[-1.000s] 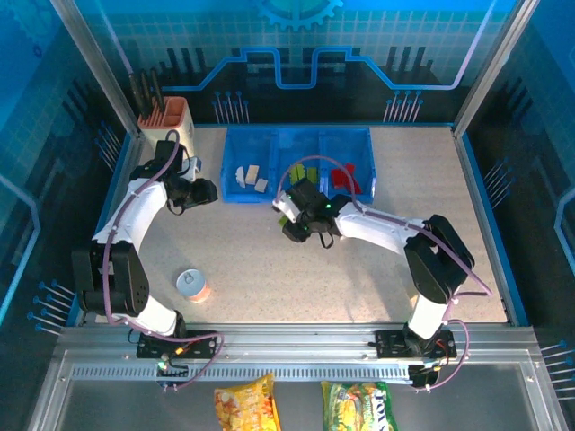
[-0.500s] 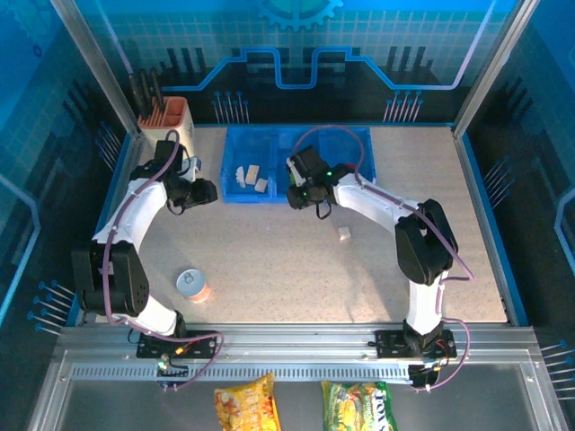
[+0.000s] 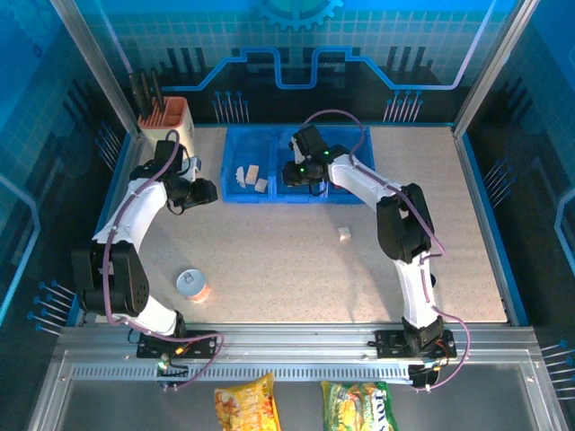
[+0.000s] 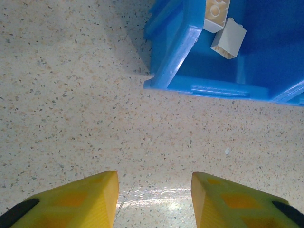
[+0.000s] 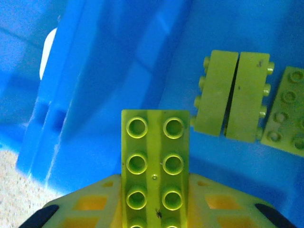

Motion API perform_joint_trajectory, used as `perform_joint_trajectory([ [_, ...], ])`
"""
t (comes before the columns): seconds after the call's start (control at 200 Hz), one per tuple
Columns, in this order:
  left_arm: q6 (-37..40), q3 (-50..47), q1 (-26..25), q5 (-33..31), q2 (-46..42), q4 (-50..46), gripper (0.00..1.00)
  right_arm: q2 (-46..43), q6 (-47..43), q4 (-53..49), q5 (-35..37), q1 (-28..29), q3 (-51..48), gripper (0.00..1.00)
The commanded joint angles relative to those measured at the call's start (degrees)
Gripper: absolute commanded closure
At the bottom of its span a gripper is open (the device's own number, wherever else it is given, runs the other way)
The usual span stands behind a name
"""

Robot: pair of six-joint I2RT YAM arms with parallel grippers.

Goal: Sort the legos into containers by color
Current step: Place the lego in the container.

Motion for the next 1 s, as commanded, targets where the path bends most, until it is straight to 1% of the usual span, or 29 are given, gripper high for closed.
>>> perform_joint_trajectory([
  [0.0, 1.0, 0.1, 0.6, 1.4, 0.4, -0.8, 0.55, 3.6, 3.1, 0.8, -3.1, -1.0, 4.2, 0.68],
  [0.145, 1.0, 0.2, 0.5, 1.3, 0.6, -0.8, 0.55, 7.4, 4.6, 0.5, -4.2, -1.9, 8.0, 0.68],
  [0.225, 1.1, 0.2, 0.6, 1.2, 0.5, -0.8, 0.55, 7.9, 4.9, 0.5, -4.8, -2.1, 9.3, 0.67],
  [0.245, 1.1, 0.0, 0.5, 1.1, 0.5, -0.8, 0.55, 9.4, 5.0, 0.7, -4.8, -2.2, 9.4, 0.66],
  [0.49, 0.9, 0.1, 0.6, 1.2, 1.0, -0.8, 0.55, 11.9, 6.1, 2.0, -7.1, -3.1, 11.2, 0.63],
  [0.61, 0.9, 0.2, 0.5, 1.2, 1.1, -0.7, 0.55, 12.2, 6.0, 1.3, -7.1, -3.1, 12.5, 0.59],
  [0.815, 0.9, 0.1, 0.5, 1.4, 1.3, -0.7, 0.55, 10.8, 5.4, 0.1, -6.9, -3.1, 12.9, 0.55],
  [0.996, 0.9, 0.2, 0.5, 1.3, 1.3, -0.7, 0.55, 8.6, 4.2, -2.5, -5.4, -3.0, 12.7, 0.57],
])
